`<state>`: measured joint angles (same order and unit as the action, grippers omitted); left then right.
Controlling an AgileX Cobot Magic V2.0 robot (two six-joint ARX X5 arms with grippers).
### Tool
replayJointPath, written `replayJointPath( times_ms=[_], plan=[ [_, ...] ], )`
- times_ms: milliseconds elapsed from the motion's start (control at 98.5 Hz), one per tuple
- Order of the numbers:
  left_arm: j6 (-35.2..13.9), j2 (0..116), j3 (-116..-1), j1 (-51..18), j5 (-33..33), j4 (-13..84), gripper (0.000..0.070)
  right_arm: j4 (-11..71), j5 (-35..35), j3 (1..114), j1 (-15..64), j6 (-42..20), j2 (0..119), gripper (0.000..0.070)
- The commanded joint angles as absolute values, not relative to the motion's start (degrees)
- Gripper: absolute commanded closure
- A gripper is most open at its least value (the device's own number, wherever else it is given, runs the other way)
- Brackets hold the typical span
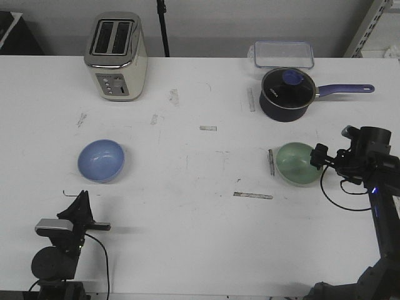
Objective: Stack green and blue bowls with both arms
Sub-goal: 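Lower the right gripper and grasp the green bowl's rim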
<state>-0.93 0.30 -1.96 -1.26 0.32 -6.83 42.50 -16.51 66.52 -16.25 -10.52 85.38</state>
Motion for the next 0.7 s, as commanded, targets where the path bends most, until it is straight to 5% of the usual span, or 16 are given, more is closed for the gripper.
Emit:
replayJointPath(
  times_ms=[0, 345, 691],
  plan=[
    [-0.47, 0.19, -0.69, -1.19, 0.38, -7.57, 0.0698, 40.77, -16.53, 65.82, -16.45, -9.93, 86.39, 0.0153],
    [-0.47, 0.19, -0.69, -1.19, 0.38, -7.57, 0.0698, 37.41, -16.51, 63.68, -14.06, -9.17, 86.98, 0.0298],
    [-0.47, 0.19, -0.69, -1.19, 0.38, -7.57, 0.0698, 37.34, -16.45, 63.68, -13.1, -9.21, 91.35, 0.0311]
  ],
)
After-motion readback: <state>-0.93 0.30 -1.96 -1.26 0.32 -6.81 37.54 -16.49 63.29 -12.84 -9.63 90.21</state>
